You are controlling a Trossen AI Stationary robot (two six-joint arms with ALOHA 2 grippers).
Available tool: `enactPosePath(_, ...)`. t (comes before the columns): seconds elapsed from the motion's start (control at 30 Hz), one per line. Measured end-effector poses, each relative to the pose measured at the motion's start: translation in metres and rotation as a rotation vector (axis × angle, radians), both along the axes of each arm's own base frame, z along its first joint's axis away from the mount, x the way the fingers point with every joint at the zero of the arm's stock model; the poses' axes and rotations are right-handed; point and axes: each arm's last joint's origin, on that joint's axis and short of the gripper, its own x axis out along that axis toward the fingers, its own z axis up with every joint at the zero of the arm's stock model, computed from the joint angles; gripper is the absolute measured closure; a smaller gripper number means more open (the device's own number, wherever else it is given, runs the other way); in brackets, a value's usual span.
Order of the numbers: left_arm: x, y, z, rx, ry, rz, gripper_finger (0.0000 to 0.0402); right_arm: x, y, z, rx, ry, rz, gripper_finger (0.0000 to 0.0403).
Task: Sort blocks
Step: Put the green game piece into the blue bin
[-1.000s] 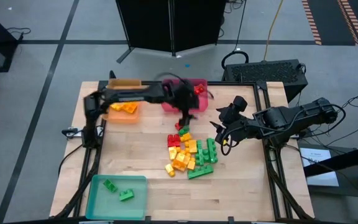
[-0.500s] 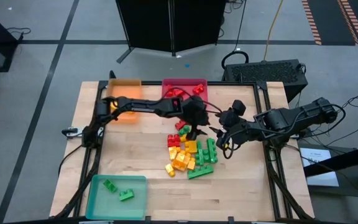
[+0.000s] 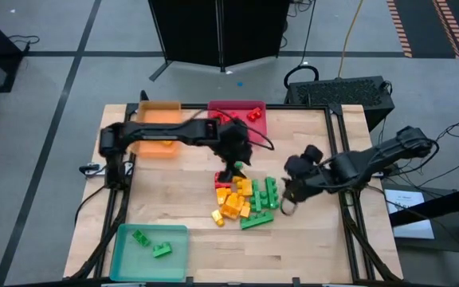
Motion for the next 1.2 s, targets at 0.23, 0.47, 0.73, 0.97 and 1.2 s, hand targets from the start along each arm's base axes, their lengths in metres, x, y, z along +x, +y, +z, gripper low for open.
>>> enactPosePath(0.23, -0.034, -0.004, 0.049, 0.013, -0.055, 0.112, 0.0158, 0.025, -0.004, -0.071, 0.279, -0.191, -0.333, 0.0154)
enactPosePath(0.47, -0.059, -0.014, 0.080, 0.003, -0.108, 0.144, 0.0158, 0.046, -0.006, -0.104, 0.311, -0.140, -0.452, 0.0154)
enactPosePath(0.73, -0.071, -0.022, 0.089, -0.004, -0.096, 0.151, 0.0158, 0.057, -0.003, -0.138, 0.295, -0.035, -0.531, 0.0154)
enactPosePath(0.97, -0.072, -0.028, 0.088, -0.005, -0.081, 0.133, 0.0158, 0.071, -0.003, -0.166, 0.312, 0.027, -0.519, 0.0154)
enactPosePath(1.2, -0.072, -0.028, 0.088, 0.000, -0.081, 0.136, 0.0158, 0.078, -0.013, -0.187, 0.388, 0.116, -0.575, 0.0172)
